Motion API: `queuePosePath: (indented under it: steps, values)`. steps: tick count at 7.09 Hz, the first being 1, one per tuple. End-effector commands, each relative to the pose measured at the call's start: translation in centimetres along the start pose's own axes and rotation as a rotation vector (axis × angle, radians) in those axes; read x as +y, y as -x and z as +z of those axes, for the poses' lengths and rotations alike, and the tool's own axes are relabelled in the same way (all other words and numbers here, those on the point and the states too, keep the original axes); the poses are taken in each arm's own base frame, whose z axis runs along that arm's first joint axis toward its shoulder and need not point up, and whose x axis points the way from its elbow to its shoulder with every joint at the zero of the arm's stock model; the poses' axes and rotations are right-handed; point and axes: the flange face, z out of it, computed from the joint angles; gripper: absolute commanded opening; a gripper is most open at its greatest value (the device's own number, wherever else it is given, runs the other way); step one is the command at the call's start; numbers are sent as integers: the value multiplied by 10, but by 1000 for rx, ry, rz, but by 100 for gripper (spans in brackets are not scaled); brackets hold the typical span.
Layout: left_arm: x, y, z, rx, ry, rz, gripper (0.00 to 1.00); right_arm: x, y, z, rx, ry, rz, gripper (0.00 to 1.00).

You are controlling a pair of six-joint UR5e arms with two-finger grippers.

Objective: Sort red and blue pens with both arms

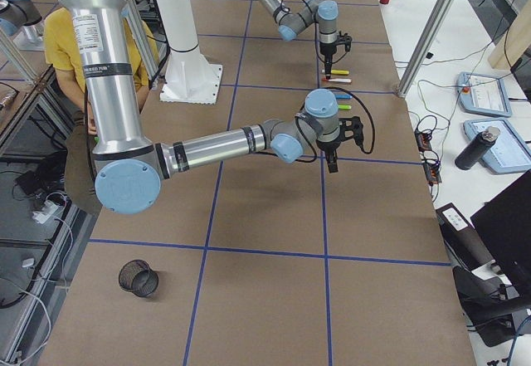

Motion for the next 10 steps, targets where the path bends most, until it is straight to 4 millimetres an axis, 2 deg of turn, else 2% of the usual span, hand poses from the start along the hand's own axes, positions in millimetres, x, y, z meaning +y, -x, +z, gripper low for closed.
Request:
queuePosePath:
  steps: [1,4,10]
  values:
    - [9,-3,16,-40,-22,41,68,0,0,0,3,-3,-1,99]
    - [10,0,19,-43,-20,54,45,0,0,1,4,-1,-1,99]
    - [12,7,25,-49,-12,49,43,1,0,2,4,1,-1,99]
